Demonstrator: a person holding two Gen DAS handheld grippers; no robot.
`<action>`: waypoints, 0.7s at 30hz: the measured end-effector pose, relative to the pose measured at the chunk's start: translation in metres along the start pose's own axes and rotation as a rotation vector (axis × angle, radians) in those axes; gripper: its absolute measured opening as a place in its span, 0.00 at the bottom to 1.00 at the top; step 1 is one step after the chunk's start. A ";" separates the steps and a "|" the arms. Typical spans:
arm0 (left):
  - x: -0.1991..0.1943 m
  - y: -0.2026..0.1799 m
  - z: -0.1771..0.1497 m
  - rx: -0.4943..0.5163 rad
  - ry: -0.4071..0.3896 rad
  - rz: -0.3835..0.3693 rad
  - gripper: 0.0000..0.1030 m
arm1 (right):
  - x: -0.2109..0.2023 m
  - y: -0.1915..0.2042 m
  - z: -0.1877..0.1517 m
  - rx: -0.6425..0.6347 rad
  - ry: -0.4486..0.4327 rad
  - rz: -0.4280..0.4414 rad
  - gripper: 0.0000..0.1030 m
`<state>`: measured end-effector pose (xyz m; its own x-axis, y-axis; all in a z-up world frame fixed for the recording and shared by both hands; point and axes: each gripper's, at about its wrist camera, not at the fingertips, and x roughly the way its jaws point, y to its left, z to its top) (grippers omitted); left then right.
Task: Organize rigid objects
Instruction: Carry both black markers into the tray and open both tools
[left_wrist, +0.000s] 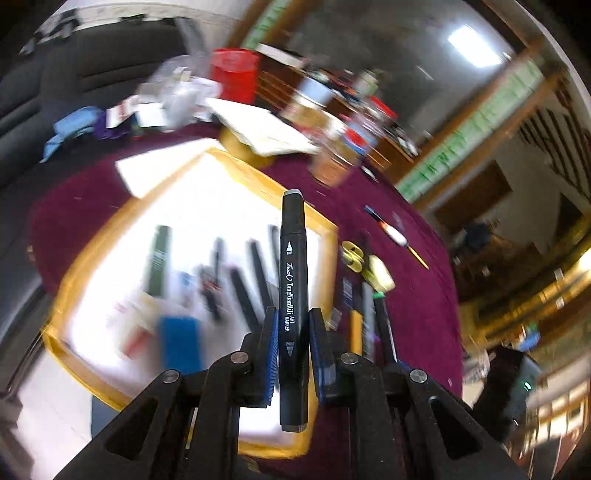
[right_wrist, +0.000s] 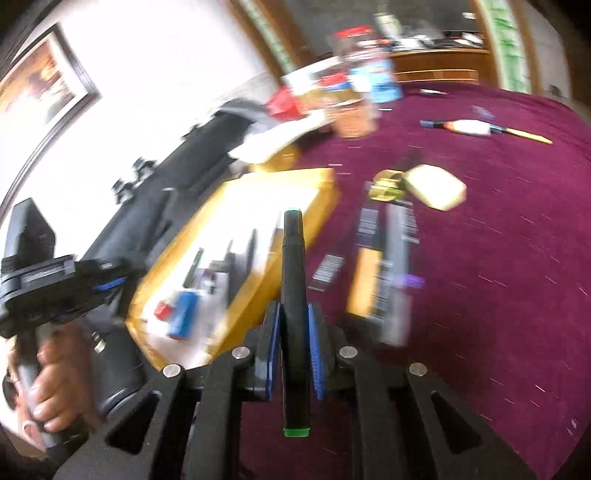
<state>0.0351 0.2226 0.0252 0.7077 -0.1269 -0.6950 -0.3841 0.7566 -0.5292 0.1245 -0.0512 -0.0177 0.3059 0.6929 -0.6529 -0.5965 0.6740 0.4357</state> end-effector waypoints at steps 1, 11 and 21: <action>0.003 0.011 0.008 -0.017 0.000 -0.003 0.14 | 0.010 0.012 0.005 -0.011 0.018 0.022 0.14; 0.043 0.076 0.043 -0.095 0.072 0.071 0.14 | 0.113 0.065 0.035 -0.073 0.174 -0.005 0.14; 0.084 0.090 0.053 -0.084 0.142 0.115 0.14 | 0.146 0.065 0.047 -0.119 0.212 -0.079 0.14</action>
<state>0.0917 0.3139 -0.0547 0.5682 -0.1363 -0.8115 -0.5096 0.7160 -0.4771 0.1652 0.1057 -0.0556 0.2003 0.5615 -0.8029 -0.6640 0.6803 0.3102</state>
